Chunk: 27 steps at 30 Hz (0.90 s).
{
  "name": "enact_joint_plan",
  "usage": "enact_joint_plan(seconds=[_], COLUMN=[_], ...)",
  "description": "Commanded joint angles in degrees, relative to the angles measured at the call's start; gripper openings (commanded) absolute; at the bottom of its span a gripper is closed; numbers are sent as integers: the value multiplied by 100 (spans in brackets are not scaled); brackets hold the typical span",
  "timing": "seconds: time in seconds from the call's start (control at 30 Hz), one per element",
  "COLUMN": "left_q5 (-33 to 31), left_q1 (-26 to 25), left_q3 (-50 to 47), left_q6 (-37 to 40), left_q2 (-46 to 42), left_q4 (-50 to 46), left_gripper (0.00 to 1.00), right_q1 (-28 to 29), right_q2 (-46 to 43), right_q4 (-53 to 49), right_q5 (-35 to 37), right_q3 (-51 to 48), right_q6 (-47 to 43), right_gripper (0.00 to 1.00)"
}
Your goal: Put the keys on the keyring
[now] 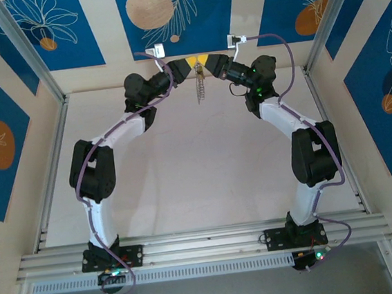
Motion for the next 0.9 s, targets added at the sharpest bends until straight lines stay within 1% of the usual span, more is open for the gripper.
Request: enact_joint_plan(seconds=[0.0,0.17,0.2,0.3,0.37,0.47,0.67,0.87], left_q5=[-15,137,198,381,546,873,1574,2355], left_q1=[-43,-18,5,109,205,331,544,710], left_q3=[159,291,337,418,491,714,1297,2094], left_q6=[-38,-53,-59,-85,-89,-87,-20,120], left_q2=[-25,21,32,62,109,241,671,1225], left_q4=[452,376,360,319,277,132,-301,-1025], left_gripper=[0,0,4,22,30,38,46,47], right_q1=[42,-25,-52,-163,-294,-498,-843,-1042], right_q2=[90,96,96,145,219,374,697,1296], right_q4=[-135,-350,-446,-780,-960,-1239,-1843,-2241], right_q5=[-42,-258,-332,-637,-918,-1355,-2151,-2852], right_q3=[94,173,208,371,514,809,1360,2024], right_q6=[-116,-287,-359,-607,-724,-847,-1235,-1435], right_gripper=[0,0,0,0,0,0,0,0])
